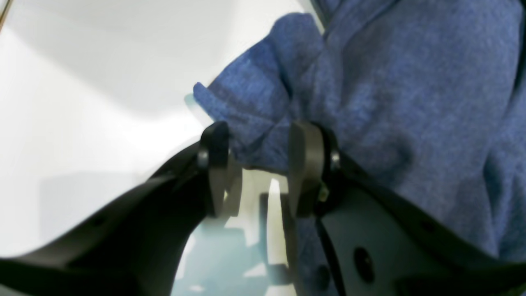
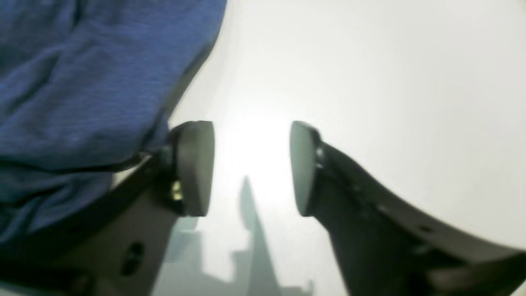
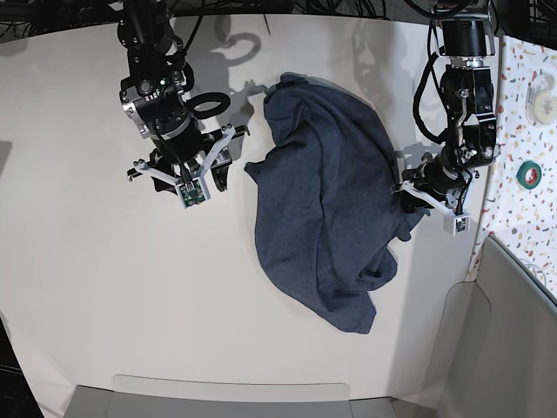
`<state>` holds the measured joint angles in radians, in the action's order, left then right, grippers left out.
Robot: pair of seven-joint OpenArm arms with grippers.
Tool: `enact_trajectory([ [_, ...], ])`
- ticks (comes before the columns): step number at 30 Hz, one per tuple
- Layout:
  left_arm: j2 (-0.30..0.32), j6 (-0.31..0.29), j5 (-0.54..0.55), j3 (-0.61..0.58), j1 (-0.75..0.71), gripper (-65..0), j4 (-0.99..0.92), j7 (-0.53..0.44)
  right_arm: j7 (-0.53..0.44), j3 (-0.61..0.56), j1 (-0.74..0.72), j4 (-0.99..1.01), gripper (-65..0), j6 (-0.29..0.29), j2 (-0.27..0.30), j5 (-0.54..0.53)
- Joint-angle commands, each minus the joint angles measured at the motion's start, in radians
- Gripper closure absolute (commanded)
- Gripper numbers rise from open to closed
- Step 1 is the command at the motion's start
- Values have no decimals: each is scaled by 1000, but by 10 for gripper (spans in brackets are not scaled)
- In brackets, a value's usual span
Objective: Layout the t-shirt on the table in an organized manner, then fold the t-shirt properly
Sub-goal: 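Pull the shirt apart with both grippers, stretching it lengthwise, then regrasp the shirt with both grippers at new edge points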
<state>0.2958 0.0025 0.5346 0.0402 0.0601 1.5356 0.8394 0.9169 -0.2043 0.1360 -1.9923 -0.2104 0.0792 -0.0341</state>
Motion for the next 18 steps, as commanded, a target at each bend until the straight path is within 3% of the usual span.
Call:
enact_trajectory([
  [1,12,-6,9,5,13,-240,50,-19,-20,7,-8,9,-328,-7,9,-20],
  [8,4,-6,9,-6,-21,-240,184,22,-95,3,-40,222,-331,-8,14,-157],
  [15,4,-6,9,-6,-15,-240,190,73,-138,-1,-52,288,-333,-10,9,-163],
  [18,4,-6,9,-6,-15,-240,190,76,-138,-2,-68,298,-333,-53,4,-163],
])
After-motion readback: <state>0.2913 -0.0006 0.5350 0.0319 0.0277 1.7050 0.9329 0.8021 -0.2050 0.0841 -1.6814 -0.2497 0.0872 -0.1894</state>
